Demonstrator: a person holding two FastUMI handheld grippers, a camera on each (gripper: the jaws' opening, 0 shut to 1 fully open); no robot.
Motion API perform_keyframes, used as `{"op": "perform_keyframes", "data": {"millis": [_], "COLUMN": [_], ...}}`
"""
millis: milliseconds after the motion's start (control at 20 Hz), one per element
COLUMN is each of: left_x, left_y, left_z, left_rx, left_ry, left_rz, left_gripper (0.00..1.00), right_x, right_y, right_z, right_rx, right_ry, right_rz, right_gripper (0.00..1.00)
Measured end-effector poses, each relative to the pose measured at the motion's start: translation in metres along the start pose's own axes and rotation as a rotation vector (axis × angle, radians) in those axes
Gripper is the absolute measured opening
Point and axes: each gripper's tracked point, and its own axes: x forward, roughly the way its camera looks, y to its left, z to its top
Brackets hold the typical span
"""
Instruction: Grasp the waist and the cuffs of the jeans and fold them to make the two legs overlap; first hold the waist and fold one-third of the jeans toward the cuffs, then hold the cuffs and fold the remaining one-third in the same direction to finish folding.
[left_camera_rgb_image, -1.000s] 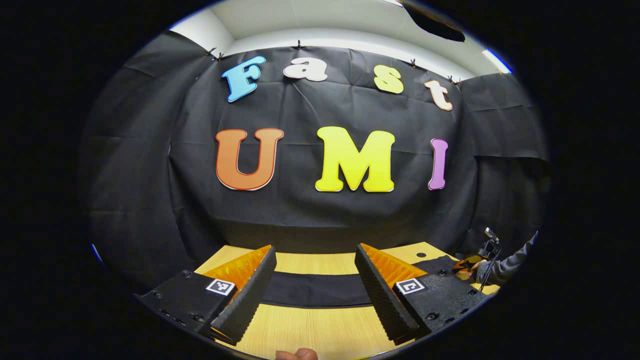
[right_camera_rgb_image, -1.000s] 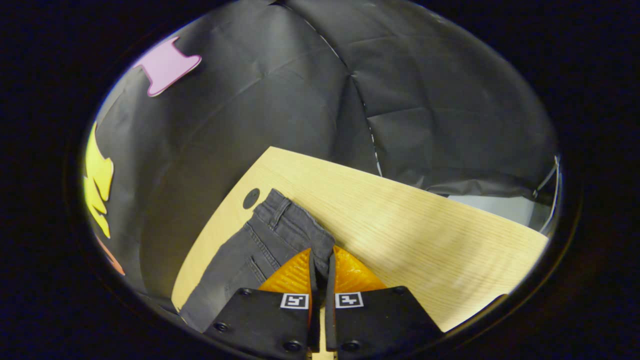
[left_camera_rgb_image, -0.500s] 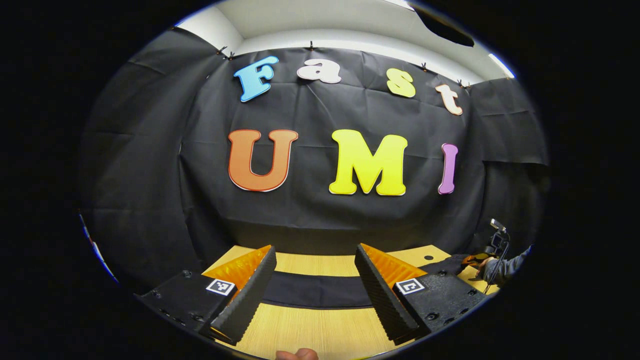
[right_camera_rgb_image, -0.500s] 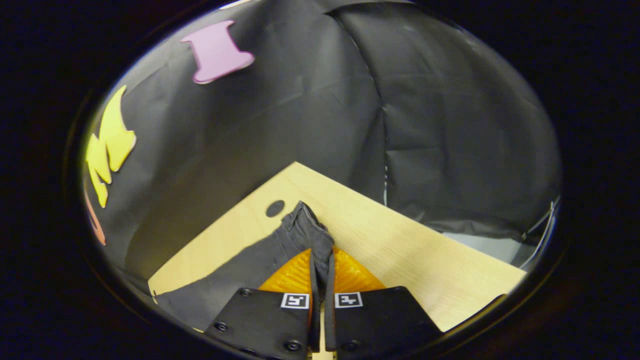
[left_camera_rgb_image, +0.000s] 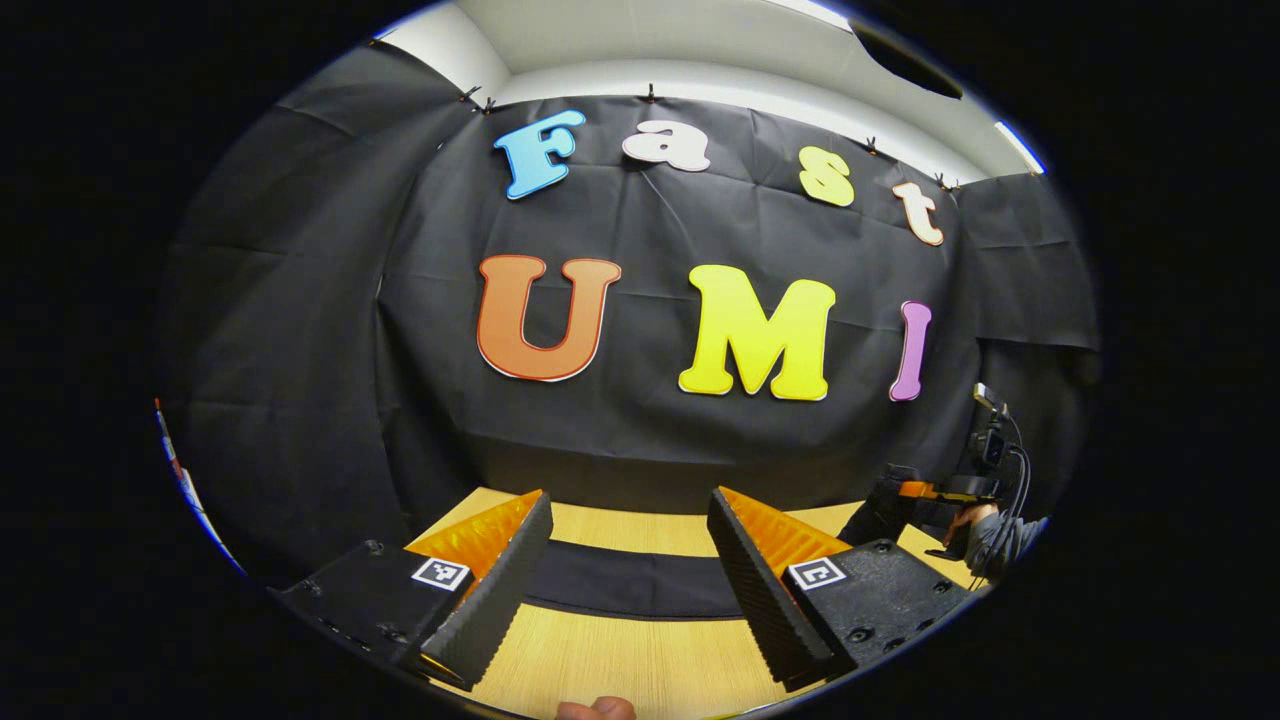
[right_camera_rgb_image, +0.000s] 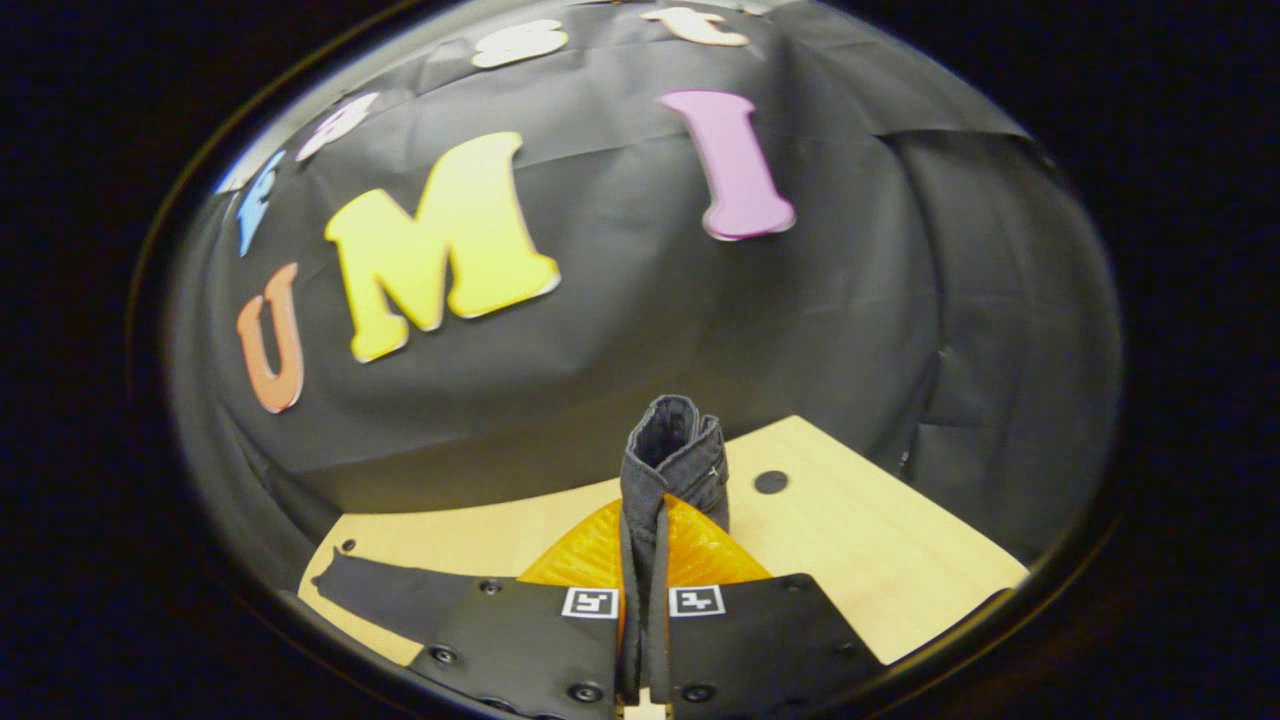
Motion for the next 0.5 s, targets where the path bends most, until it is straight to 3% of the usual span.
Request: {"op": "perform_keyframes", "data": {"millis": [200, 500], "left_x": [-0.009, -0.025], "left_y": [0.020, 0.052], "left_z": [-0.001, -0.010], "left_rx": [0.000, -0.008], "left_ry": [0.005, 0.030], "left_rz": [0.047, 0.129], "left_gripper": [0.99, 0.99], "right_x": [-0.003, 0.009], "right_y": [0.084, 0.153], "right_z": [-0.030, -0.091], "right_rx": [-0.092, -0.155], "right_ry": [0.015, 0.063], "right_rz": [0.121, 0.182], "right_gripper": [0.04, 0.04]}}
